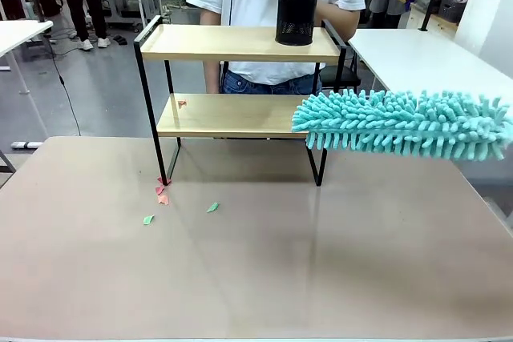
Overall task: Clean the shelf.
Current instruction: Clean the remaining tier of the Shelf with the Duster once objects are removed.
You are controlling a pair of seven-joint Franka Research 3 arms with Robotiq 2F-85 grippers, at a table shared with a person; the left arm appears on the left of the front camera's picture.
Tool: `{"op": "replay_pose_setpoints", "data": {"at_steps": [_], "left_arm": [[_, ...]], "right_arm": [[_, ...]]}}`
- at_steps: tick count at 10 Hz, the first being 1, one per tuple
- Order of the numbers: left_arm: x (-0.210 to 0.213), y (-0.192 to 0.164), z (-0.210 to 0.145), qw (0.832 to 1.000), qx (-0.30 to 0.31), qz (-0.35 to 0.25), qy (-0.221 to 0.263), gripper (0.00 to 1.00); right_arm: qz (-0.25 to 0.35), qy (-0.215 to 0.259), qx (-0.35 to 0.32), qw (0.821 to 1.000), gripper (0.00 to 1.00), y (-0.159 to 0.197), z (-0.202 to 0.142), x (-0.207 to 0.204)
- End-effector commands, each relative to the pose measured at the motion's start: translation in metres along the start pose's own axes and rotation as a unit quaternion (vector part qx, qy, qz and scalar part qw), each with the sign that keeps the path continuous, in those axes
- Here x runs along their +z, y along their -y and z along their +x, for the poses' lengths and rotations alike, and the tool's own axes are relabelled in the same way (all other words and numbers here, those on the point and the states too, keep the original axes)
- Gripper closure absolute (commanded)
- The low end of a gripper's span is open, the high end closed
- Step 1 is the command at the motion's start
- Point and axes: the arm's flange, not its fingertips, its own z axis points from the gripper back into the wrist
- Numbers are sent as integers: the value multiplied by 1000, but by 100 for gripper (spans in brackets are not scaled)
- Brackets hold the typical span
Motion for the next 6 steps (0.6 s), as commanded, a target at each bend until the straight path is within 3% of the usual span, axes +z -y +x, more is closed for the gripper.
{"op": "replay_pose_setpoints", "data": {"at_steps": [1,6], "left_arm": [[-1,0,1,1000,-13,-13,9,0],[-1,0,1,1000,-13,-13,9,0]], "right_arm": [[-27,43,-9,999,88,-11,3,-12],[-129,107,19,986,88,-37,48,-105]]}}
